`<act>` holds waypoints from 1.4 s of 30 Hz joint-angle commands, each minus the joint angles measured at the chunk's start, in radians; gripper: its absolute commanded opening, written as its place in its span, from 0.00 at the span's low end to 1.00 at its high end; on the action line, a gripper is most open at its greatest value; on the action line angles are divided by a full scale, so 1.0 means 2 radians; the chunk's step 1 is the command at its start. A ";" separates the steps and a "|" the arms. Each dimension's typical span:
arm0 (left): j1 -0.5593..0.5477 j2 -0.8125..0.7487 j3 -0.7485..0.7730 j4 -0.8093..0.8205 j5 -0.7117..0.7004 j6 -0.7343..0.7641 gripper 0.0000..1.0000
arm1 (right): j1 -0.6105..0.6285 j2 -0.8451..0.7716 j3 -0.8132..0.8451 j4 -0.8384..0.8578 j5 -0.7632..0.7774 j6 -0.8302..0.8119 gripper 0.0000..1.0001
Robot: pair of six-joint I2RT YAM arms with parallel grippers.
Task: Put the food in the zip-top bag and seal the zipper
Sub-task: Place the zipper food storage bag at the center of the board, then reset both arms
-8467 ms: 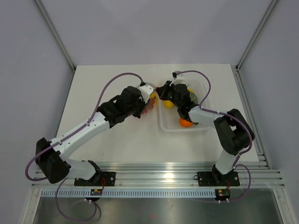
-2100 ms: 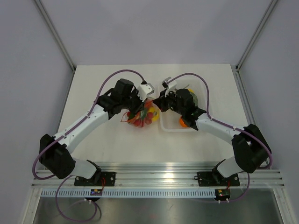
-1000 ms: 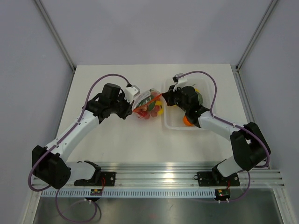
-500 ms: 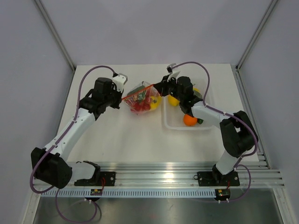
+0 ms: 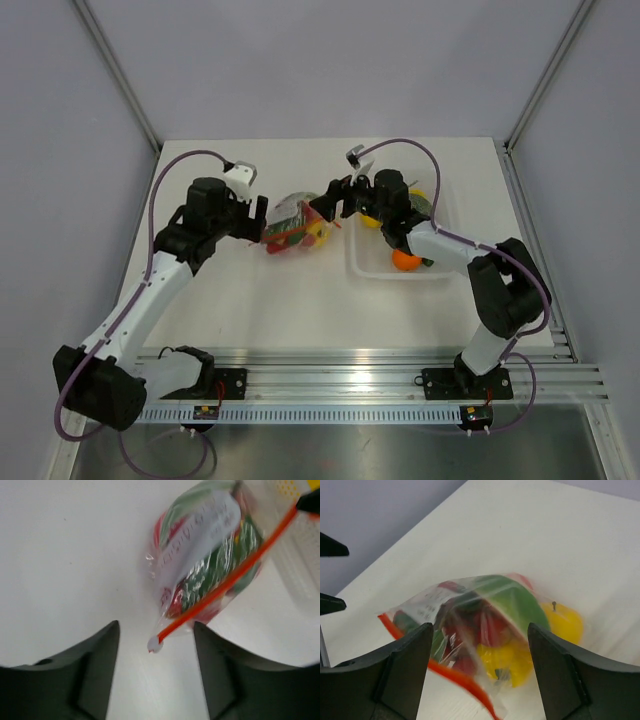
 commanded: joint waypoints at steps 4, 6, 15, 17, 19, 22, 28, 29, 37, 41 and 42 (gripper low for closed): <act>0.000 -0.096 -0.027 0.003 -0.002 -0.070 0.96 | 0.018 -0.109 -0.040 -0.095 0.095 -0.061 0.88; 0.000 -0.112 -0.021 -0.005 -0.007 -0.079 0.99 | 0.018 -0.138 -0.041 -0.126 0.133 -0.070 0.89; 0.000 -0.136 -0.004 -0.077 -0.014 -0.152 0.99 | 0.018 -0.245 -0.035 -0.261 0.332 -0.065 0.99; -0.001 -0.150 -0.012 -0.077 0.002 -0.171 0.99 | 0.018 -0.276 -0.043 -0.301 0.371 -0.056 1.00; -0.001 -0.165 -0.022 -0.077 0.009 -0.183 0.99 | 0.018 -0.297 -0.046 -0.324 0.382 -0.049 1.00; -0.001 -0.179 -0.029 -0.086 0.010 -0.191 0.99 | 0.017 -0.335 -0.053 -0.371 0.395 -0.043 0.99; -0.001 -0.212 -0.043 -0.099 0.006 -0.201 0.99 | 0.018 -0.357 -0.030 -0.508 0.456 0.019 0.99; -0.001 -0.215 -0.044 -0.102 0.005 -0.201 0.99 | 0.018 -0.357 -0.029 -0.520 0.464 0.028 1.00; 0.000 -0.219 -0.064 -0.110 -0.004 -0.195 0.99 | 0.018 -0.363 -0.040 -0.560 0.490 0.062 1.00; -0.001 -0.219 -0.074 -0.104 -0.003 -0.192 0.99 | 0.018 -0.373 -0.048 -0.568 0.502 0.066 0.99; -0.001 -0.218 -0.077 -0.103 -0.003 -0.192 0.99 | 0.018 -0.377 -0.050 -0.568 0.504 0.068 0.99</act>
